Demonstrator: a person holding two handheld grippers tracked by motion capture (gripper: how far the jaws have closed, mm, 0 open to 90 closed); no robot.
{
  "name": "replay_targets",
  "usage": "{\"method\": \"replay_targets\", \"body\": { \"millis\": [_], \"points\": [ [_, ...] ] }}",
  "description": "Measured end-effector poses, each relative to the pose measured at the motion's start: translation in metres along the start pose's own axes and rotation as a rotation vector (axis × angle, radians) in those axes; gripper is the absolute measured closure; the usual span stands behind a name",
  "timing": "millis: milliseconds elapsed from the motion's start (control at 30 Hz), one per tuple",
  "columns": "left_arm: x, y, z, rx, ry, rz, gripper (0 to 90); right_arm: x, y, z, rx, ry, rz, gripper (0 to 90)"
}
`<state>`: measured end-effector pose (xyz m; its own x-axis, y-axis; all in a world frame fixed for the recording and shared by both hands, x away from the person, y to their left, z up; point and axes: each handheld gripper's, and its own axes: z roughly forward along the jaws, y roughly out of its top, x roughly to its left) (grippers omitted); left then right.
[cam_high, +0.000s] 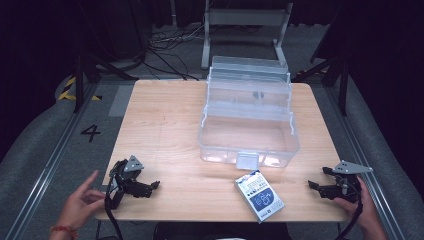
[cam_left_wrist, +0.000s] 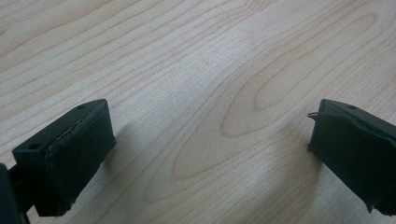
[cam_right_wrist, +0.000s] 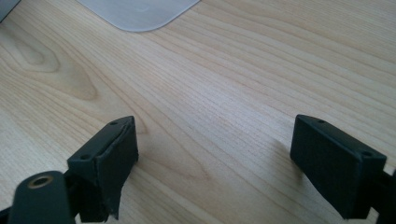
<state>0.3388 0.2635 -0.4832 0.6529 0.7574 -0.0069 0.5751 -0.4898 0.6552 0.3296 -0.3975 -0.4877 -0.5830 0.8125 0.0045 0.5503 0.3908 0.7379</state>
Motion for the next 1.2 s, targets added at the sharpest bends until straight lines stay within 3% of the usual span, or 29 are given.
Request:
{"method": "replay_targets", "body": {
  "millis": [200, 267, 400, 500, 700, 733, 800, 900, 967, 1100, 1200],
  "points": [
    [-0.002, 0.000, 0.000, -0.006, 0.015, -0.016, 0.0, 0.000, 0.000, 0.000, -0.001, -0.002, -0.001, 15.4],
    [-0.005, 0.002, 0.001, 0.001, 0.032, -0.039, 0.0, 0.000, 0.000, 0.000, -0.001, -0.001, -0.002, 15.3],
    [-0.002, 0.006, 0.005, 0.003, -0.006, 0.012, 0.1, 0.000, 0.001, 0.001, 0.000, 0.001, -0.003, 15.1],
    [-0.001, 0.009, 0.008, 0.004, -0.031, 0.025, 0.1, 0.000, 0.001, 0.001, 0.000, 0.002, 0.000, 15.0],
    [-0.003, 0.011, 0.010, 0.001, -0.022, 0.022, 0.1, -0.003, 0.008, 0.001, 0.037, -0.003, 0.000, 20.5],
    [-0.003, 0.011, 0.010, 0.000, -0.022, 0.022, 0.1, -0.004, 0.012, 0.000, 0.036, -0.018, 0.006, 20.9],
    [-0.005, 0.010, 0.009, -0.001, -0.016, 0.016, 0.5, -0.002, 0.025, -0.006, -0.008, 0.017, 0.005, 20.9],
    [-0.008, 0.010, 0.009, -0.004, -0.020, 0.008, 0.7, 0.003, 0.042, -0.014, -0.018, -0.004, -0.026, 22.8],
    [-0.011, 0.009, 0.008, -0.001, -0.029, 0.038, 1.4, 0.006, 0.059, -0.022, -0.047, 0.005, -0.039, 24.1],
    [-0.015, 0.008, 0.008, -0.007, -0.038, 0.033, 1.2, 0.009, 0.091, -0.035, -0.123, 0.006, -0.052, 26.5],
    [-0.018, 0.009, 0.008, -0.005, -0.043, 0.049, 0.8, 0.010, 0.109, -0.034, -0.134, 0.002, -0.067, 27.7]
  ]
}}
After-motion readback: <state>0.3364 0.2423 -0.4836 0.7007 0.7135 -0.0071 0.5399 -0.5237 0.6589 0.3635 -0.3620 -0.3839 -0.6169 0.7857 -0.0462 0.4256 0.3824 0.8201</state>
